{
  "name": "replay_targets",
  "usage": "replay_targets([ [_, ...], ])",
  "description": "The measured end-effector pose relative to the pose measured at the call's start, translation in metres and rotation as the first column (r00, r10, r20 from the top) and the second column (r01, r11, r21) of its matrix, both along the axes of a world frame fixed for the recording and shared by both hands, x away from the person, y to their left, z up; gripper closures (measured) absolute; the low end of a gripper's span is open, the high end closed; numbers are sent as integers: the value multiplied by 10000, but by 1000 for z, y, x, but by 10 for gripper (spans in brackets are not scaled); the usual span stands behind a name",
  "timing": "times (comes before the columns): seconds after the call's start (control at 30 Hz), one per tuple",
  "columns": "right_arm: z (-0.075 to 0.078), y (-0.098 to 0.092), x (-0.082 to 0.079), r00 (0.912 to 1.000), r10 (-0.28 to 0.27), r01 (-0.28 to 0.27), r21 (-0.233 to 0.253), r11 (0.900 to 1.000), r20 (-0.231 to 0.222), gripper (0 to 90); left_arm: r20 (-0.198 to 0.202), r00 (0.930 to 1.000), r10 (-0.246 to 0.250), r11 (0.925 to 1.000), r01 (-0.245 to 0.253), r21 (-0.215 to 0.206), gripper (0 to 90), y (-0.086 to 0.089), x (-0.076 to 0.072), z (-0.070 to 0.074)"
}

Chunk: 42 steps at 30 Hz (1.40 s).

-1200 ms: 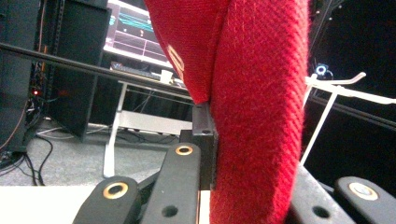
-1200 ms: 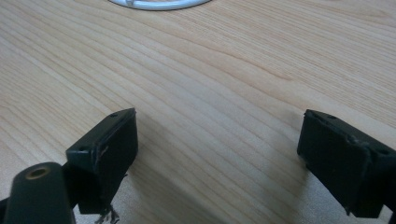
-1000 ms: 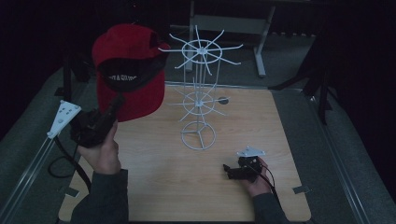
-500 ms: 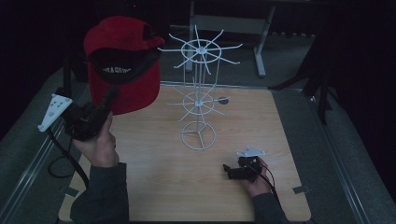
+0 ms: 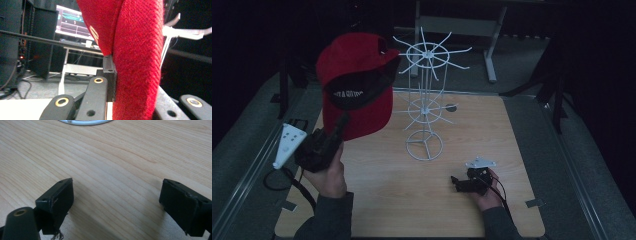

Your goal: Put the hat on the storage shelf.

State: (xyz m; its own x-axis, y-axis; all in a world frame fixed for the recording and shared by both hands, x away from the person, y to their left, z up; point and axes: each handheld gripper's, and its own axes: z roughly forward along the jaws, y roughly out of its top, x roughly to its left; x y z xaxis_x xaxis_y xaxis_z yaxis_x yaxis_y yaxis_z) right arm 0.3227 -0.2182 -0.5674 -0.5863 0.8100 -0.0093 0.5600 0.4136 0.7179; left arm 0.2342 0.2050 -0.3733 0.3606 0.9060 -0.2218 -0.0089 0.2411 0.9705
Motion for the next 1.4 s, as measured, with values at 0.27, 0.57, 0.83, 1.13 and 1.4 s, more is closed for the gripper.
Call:
replay_targets([
  [0.27,0,0,0,10000,-5,5,10,10000,14,121,-1071,9942,74,9998,-53,199,846,-7,7,-42],
  [0.57,0,0,0,10000,0,0,9,10000,29,121,-1781,9840,-13,9980,125,618,836,-11,11,-66],
  [0.83,0,0,0,10000,2,-2,11,10000,21,121,-2068,9777,-378,9972,502,550,541,4,13,-63],
  [1.13,0,0,0,10000,7,-7,4,10000,9,121,-2581,9659,-191,9982,332,504,450,31,20,-68],
  [1.4,0,0,0,10000,-2,2,0,10000,4,121,-3027,9530,157,9971,75,753,426,42,29,-84],
])
